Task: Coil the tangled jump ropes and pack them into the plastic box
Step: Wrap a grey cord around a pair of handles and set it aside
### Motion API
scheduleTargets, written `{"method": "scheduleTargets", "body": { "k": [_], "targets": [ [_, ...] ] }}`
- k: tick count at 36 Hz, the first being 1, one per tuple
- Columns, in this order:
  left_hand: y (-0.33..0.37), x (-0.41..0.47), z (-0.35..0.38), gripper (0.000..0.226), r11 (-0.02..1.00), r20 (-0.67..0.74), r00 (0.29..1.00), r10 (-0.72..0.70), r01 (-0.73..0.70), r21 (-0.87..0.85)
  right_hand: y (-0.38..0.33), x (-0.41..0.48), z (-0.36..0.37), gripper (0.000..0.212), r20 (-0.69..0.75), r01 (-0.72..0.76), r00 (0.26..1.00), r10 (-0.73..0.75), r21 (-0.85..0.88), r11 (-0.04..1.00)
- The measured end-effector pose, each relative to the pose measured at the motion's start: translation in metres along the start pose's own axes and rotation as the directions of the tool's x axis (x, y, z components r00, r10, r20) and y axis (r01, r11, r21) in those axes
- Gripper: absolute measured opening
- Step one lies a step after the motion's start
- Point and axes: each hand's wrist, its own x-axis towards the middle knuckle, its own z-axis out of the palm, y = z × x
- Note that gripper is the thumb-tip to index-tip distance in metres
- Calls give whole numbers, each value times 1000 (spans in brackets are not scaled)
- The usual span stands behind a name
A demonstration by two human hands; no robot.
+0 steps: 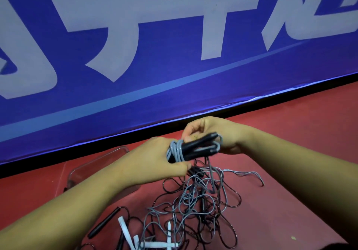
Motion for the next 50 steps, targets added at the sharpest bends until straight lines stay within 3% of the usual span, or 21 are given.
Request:
{"method": "scheduleTargets", "body": {
  "k": [3,7,10,14,19,23,25,27,30,33,37,40,45,47,50],
  "targets": [
    [1,2,-3,25,999,-160,987,-35,32,-24,10,1,-2,11,-11,-11,1000,12,23,1000],
    [1,0,-5,51,994,-237,970,-49,24,-105,18,4,-1,16,-2,-50,999,51,85,995],
    [-6,4,-9,38,994,-304,952,-21,-13,-107,18,4,2,29,3,-88,996,88,54,995],
    [-15,10,-13,24,985,-358,927,-111,55,-163,14,4,5,20,-30,-146,989,146,5,989],
    [-29,15,-19,24,973,-343,919,-195,137,-185,10,5,11,25,-9,-163,987,163,0,987],
    [-37,17,-25,24,984,-369,912,-176,163,-65,-3,5,20,29,-61,-151,988,145,-114,982],
    [-41,18,-26,25,985,-373,913,-165,171,-17,-11,5,25,28,-123,-146,986,117,-268,952],
    [-46,19,-27,26,978,-337,926,-170,202,61,-18,6,31,24,-168,-122,985,30,-571,812],
    [-48,20,-22,29,949,-217,955,-202,245,197,-23,10,42,25,-144,-113,988,-47,-905,411],
    [-49,21,-16,33,904,-156,963,-220,261,338,-22,11,50,17,-125,-105,987,-103,-978,183],
    [-55,21,-11,41,873,-89,969,-230,246,420,-25,11,52,1,-83,-69,977,-197,-995,73],
    [-51,19,-8,44,880,-23,979,-201,191,435,-26,12,48,11,-71,-51,967,-245,-995,86],
    [-41,17,-4,47,864,-38,991,-126,128,488,-25,15,39,11,-75,18,969,-235,-928,373],
    [-38,17,-2,54,846,-55,991,-124,135,516,-26,16,37,11,-89,35,962,-258,-897,441],
    [-37,17,-1,40,850,-106,989,-99,140,508,-26,17,34,13,-127,33,950,-285,-867,498]
  ]
}}
